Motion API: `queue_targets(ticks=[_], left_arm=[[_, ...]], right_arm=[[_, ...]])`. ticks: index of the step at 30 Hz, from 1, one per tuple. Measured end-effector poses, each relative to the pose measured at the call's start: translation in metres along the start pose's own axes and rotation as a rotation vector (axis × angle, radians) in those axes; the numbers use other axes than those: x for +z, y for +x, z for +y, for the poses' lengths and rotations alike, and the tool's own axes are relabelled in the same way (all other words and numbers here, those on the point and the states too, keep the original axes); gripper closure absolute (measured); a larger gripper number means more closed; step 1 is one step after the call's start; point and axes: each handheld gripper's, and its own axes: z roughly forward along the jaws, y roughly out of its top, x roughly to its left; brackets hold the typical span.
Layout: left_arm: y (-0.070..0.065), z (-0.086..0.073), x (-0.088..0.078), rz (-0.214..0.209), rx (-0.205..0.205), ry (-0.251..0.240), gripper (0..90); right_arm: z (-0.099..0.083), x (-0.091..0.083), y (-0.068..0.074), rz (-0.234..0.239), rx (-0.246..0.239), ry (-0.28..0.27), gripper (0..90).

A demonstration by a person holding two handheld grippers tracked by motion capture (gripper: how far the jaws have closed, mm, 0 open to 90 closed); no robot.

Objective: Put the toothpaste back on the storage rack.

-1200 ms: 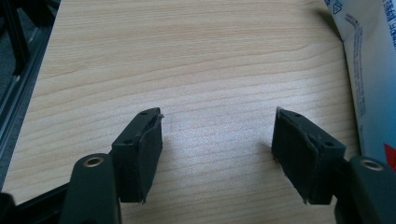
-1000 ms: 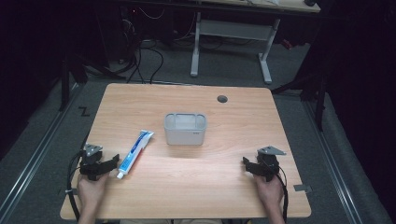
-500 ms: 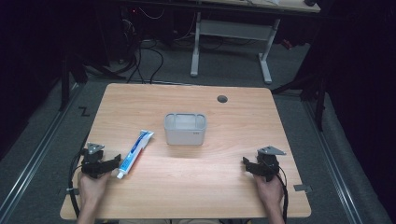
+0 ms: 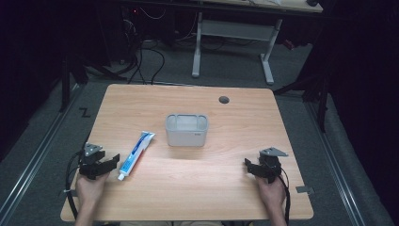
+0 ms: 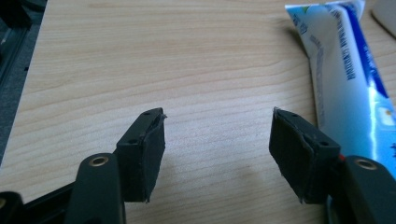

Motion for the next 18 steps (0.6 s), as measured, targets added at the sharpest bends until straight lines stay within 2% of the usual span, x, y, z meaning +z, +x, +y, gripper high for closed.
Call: queue_targets(ticks=[4, 11, 18], left_arm=[[-0.003, 0.002, -0.005, -0.029, 0.001, -0.018, 38.1], [-0.011, 0.007, -0.011, -0.056, 0.039, -0.025, 44.5], [-0.017, 0.011, -0.019, -0.077, 0.054, -0.038, 44.3]], right_arm=[[0.0, 0.0, 0.0, 0.0, 0.0, 0.0, 28.6], [0.0, 0.0, 0.0, 0.0, 0.0, 0.0, 28.6], [0.0, 0.0, 0.0, 0.001, 0.0, 0.0, 28.6]])
